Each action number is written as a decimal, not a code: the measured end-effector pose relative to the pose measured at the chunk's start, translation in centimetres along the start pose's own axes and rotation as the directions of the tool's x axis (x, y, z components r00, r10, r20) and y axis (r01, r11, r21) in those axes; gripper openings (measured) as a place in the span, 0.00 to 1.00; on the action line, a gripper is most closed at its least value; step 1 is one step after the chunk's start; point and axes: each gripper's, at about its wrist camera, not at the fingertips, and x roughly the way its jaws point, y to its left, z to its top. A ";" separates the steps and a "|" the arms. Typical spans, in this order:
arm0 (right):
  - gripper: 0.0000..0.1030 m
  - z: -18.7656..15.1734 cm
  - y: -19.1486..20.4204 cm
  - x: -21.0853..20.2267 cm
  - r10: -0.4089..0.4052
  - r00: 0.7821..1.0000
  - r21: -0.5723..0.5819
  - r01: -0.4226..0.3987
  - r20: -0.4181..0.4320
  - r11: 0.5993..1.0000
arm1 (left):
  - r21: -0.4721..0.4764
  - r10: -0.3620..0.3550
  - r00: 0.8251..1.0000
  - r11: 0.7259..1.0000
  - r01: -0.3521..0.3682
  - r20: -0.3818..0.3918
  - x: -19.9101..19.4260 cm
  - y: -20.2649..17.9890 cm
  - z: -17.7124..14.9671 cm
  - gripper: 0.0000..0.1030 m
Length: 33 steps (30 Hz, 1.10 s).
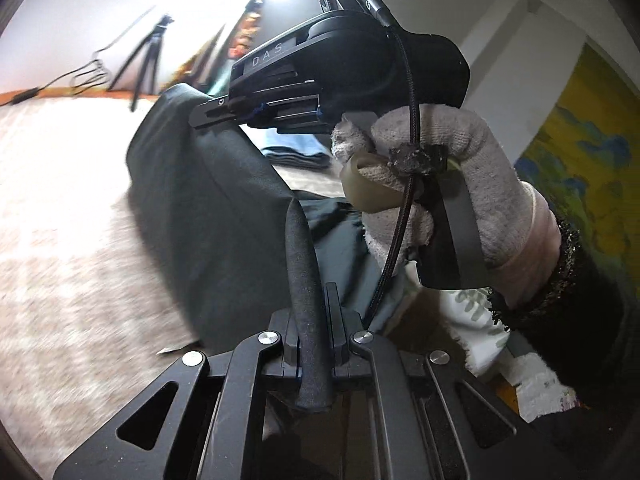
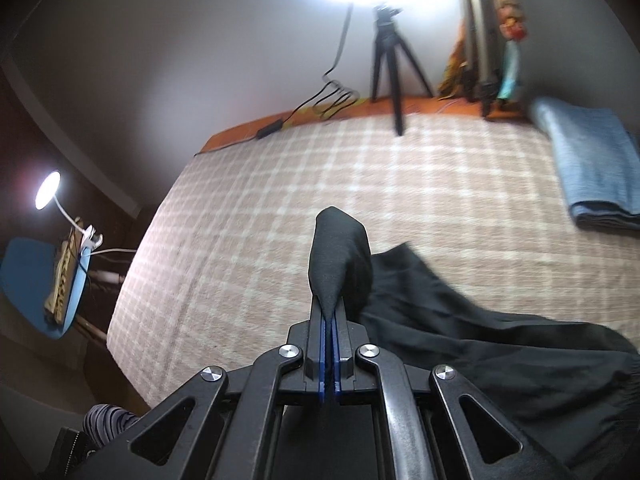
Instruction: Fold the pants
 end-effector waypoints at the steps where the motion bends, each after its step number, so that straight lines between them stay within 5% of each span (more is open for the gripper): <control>1: 0.00 0.0 -0.9 -0.5 -0.010 1.000 0.006 0.010 0.006 1.000 | 0.005 -0.008 1.000 1.000 0.008 -0.005 0.4 -0.2 0.2 0.06; 20: 0.00 -1.4 -14.6 -6.0 -0.181 0.983 0.110 0.179 0.015 0.978 | 0.054 -0.170 0.976 0.982 0.179 -0.139 11.2 -4.0 3.0 0.06; 33: 0.00 -2.9 -20.0 -7.9 -0.273 0.962 0.129 0.272 -0.013 0.954 | 0.100 -0.219 0.956 0.965 0.242 -0.195 15.7 -6.2 3.6 0.05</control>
